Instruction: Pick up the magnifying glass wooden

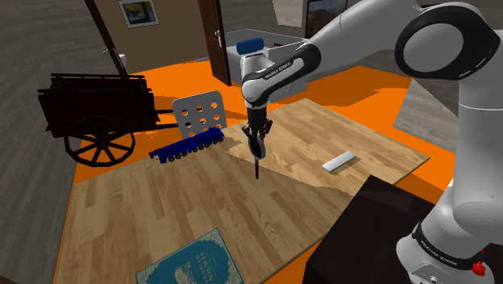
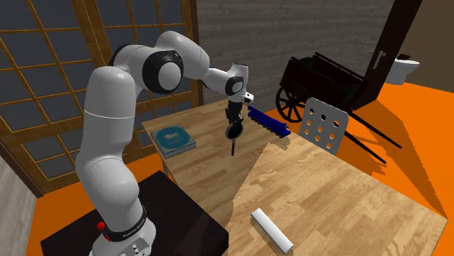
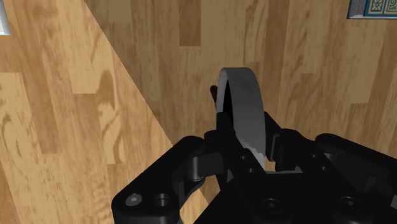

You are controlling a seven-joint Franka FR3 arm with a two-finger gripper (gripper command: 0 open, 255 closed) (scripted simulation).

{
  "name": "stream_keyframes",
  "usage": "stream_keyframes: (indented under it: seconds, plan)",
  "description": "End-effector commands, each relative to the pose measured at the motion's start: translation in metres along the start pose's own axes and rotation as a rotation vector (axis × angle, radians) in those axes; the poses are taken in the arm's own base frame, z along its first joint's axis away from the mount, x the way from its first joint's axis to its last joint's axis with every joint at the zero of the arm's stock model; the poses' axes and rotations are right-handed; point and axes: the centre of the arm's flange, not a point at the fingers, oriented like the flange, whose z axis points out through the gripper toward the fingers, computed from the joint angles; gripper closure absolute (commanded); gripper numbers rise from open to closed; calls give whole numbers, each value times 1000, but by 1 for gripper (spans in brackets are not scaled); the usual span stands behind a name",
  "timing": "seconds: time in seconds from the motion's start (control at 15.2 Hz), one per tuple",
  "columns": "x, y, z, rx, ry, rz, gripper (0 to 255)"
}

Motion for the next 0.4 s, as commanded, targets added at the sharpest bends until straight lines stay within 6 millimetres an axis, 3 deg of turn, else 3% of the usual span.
stream_keyframes:
  seconds: [0.0,0.33]
  plan:
    - [-1,-1,-10,0,0,0,255]
    - [-2,-2,-26,0,0,0,255]
